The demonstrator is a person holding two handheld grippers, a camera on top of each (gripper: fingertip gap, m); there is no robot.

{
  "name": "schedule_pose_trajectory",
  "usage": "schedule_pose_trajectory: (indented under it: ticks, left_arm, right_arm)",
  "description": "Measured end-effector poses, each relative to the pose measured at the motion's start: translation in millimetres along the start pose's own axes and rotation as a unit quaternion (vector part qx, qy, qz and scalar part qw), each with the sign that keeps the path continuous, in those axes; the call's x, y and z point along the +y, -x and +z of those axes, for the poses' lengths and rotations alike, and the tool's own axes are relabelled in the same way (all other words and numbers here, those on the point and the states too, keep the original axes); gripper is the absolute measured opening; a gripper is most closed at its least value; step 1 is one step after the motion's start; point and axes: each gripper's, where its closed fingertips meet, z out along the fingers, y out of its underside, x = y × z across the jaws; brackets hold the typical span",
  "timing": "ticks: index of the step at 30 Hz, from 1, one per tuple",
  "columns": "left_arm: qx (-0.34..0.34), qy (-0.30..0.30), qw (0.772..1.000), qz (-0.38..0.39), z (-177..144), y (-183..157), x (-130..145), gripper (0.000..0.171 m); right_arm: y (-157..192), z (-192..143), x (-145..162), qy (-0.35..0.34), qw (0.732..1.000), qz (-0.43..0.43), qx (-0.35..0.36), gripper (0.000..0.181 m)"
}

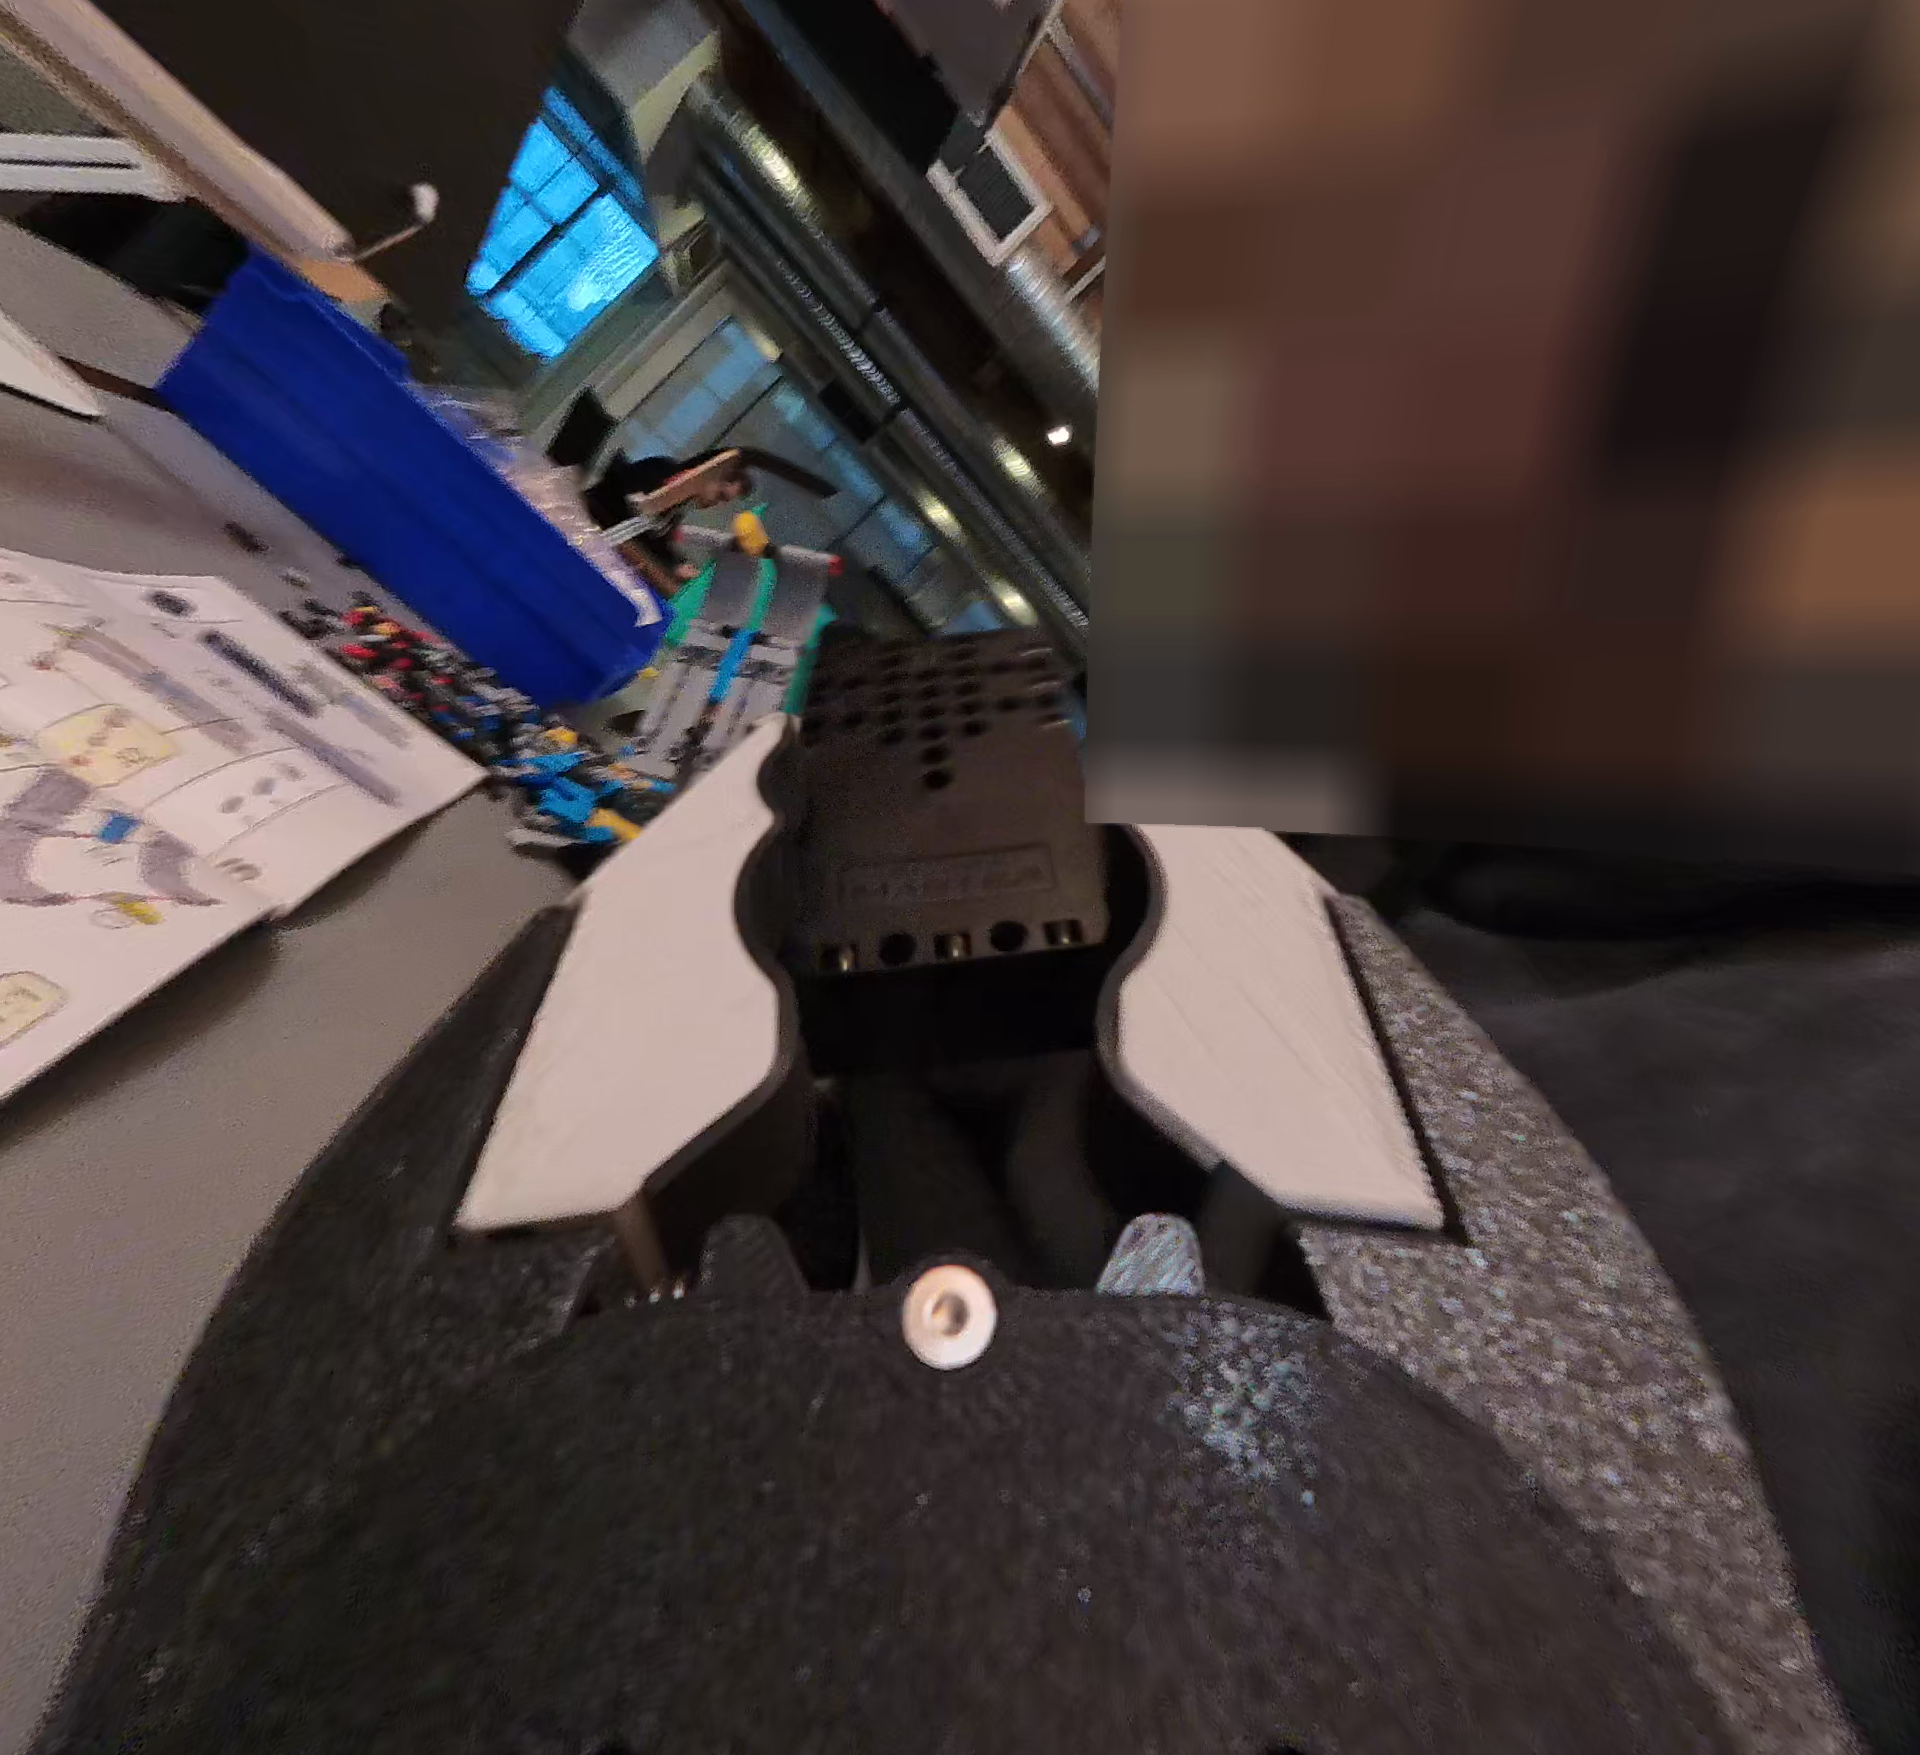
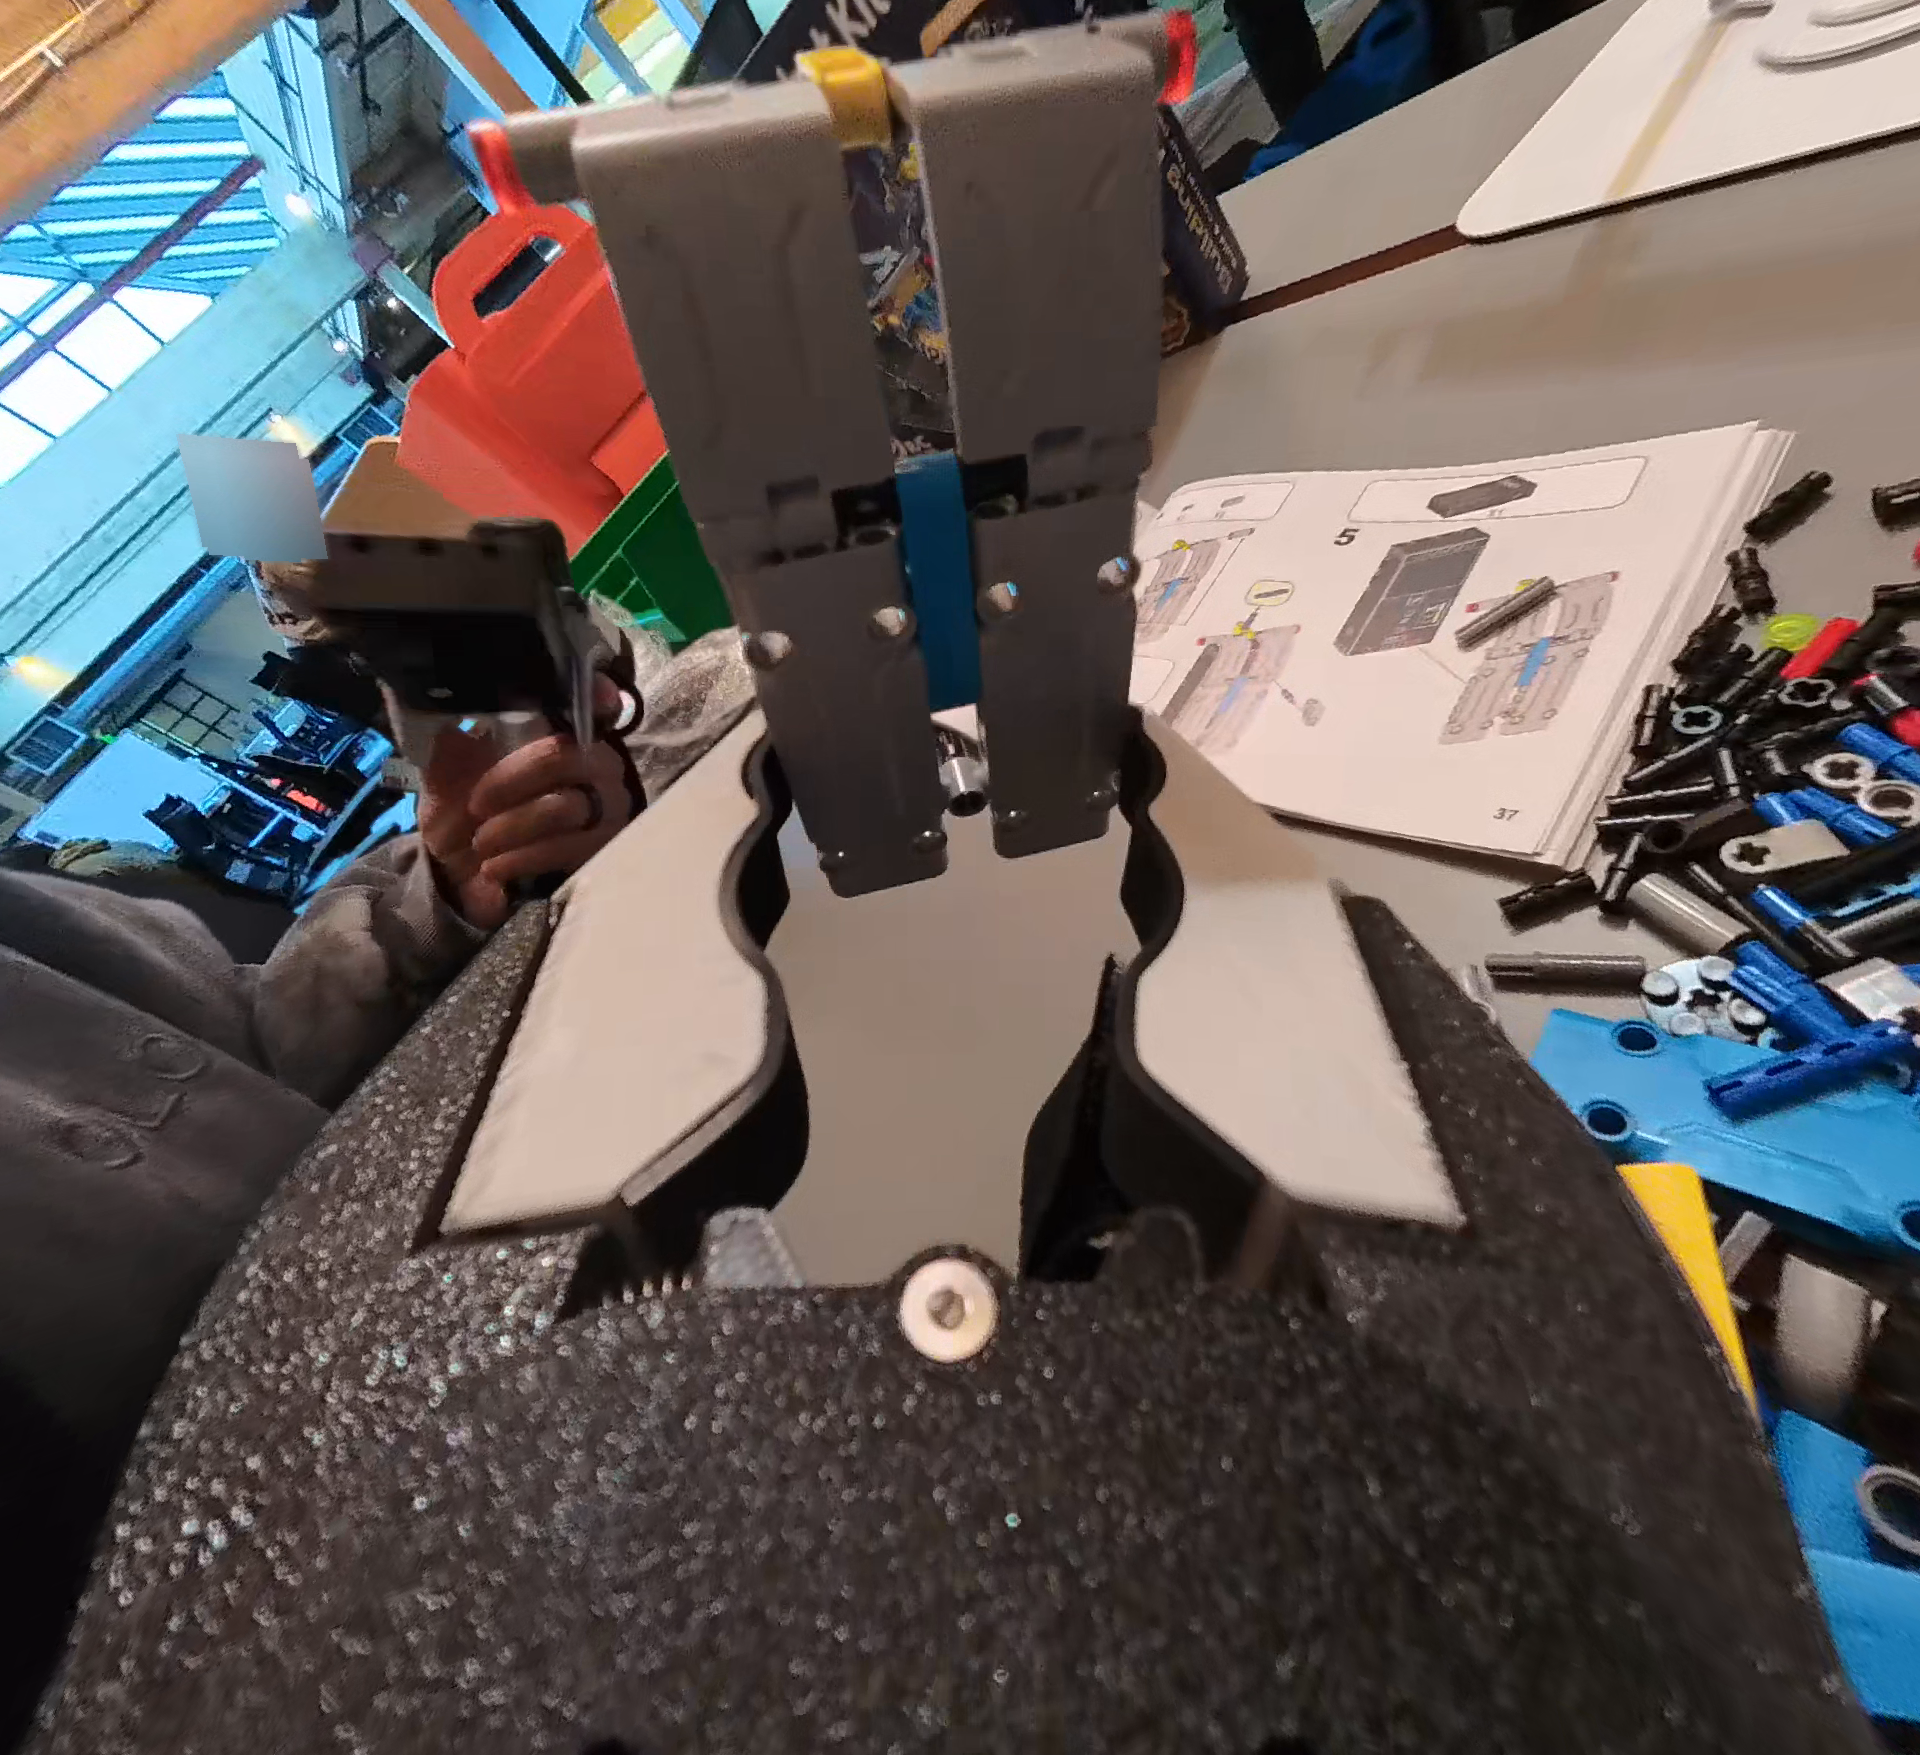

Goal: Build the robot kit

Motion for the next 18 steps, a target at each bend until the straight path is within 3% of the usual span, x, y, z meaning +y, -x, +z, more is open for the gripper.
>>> schedule_pose_trajectory:
  ticks: [1,2,4,8,11,13,16,18]
  left_arm:
    - [-0.006,-0.013,1.000,-0.015,-4.3,5.6,-3.9,0.000]
    - [-0.041,-0.029,0.999,-0.020,-9.4,22.2,-6.0,0.000]
    - [-0.073,0.004,0.996,-0.041,-11.8,38.5,7.0,0.000]
    - [-0.193,0.110,0.971,0.088,-11.1,58.7,30.6,0.000]
    - [-0.239,0.169,0.947,0.130,-9.2,64.9,51.2,0.000]
    - [-0.263,0.220,0.930,0.134,-3.0,70.8,73.9,0.000]
    - [-0.279,0.291,0.905,0.136,12.4,72.4,103.9,0.021]
    - [-0.310,0.363,0.866,0.150,20.9,77.9,126.0,0.037]
  right_arm:
    - [0.7,1.2,-0.3,-0.001,1.000,0.002,-0.003,0.063]
    - [1.7,3.4,0.7,0.002,1.000,0.003,-0.007,0.063]
    - [3.7,9.0,4.1,0.011,1.000,0.009,-0.017,0.063]
    - [4.1,15.1,8.2,0.025,0.999,0.013,-0.023,0.063]
    - [-4.3,16.4,12.9,0.023,1.000,0.005,0.003,0.063]
    - [-0.2,15.7,11.5,0.013,0.999,0.038,-0.021,0.063]
    - [3.4,10.3,0.4,-0.015,0.998,0.051,-0.041,0.063]
    - [7.0,6.9,-3.2,-0.021,0.998,0.045,-0.047,0.063]
